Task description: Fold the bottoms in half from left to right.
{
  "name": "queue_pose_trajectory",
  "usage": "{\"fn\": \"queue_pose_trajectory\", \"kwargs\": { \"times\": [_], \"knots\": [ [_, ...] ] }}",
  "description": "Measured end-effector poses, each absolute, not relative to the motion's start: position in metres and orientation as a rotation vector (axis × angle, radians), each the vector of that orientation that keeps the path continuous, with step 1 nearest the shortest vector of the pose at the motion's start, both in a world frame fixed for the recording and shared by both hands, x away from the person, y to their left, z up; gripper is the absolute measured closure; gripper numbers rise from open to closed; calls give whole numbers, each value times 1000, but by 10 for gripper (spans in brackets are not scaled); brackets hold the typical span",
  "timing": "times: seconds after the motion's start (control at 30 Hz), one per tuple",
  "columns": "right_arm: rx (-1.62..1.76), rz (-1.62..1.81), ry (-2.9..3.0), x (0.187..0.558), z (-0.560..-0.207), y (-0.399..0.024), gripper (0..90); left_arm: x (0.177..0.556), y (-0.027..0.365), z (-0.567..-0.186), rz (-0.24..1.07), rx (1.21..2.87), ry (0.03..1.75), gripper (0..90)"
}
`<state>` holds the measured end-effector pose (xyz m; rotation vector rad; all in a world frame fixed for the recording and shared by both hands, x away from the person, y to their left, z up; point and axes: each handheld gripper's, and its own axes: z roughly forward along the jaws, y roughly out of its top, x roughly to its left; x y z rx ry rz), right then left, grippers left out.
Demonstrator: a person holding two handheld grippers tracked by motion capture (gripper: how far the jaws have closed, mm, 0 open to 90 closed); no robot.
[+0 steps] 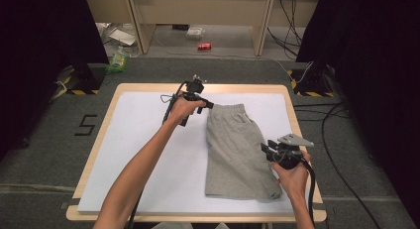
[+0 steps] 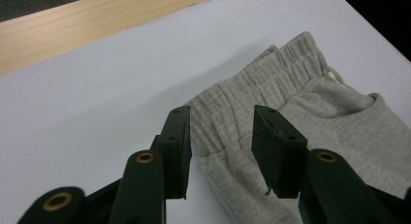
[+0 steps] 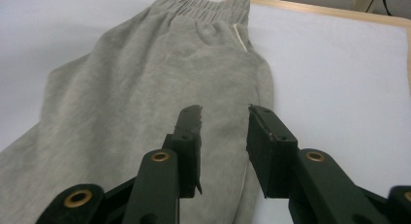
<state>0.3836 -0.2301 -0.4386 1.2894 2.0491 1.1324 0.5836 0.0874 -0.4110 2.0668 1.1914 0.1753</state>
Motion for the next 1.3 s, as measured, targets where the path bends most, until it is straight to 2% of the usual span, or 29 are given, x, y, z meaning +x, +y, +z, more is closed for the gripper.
{"fn": "queue_pose_trajectory", "kwargs": {
  "times": [0.43, 0.67, 0.7, 0.83, 0.87, 1.17, 1.3],
  "knots": [
    [1328, 1018, 2107, 448, -449, -210, 630, 583, 97, -425, 140, 2046, 1218, 557],
    [1380, 987, 2141, 473, -464, -204, 556, 583, 93, -426, 136, 2048, 1215, 547],
    [1380, 967, 2147, 475, -466, -202, 561, 583, 92, -427, 134, 2048, 1213, 544],
    [1343, 949, 2182, 478, -470, -198, 829, 583, 91, -429, 136, 2050, 1217, 520],
    [1345, 956, 2179, 478, -469, -198, 852, 584, 90, -429, 138, 2048, 1219, 518],
    [1403, 976, 2041, 477, -445, -214, 872, 583, 89, -428, 141, 2028, 1219, 514],
    [1416, 950, 2080, 480, -454, -215, 846, 583, 85, -431, 128, 2030, 1218, 511]
  ]
}}
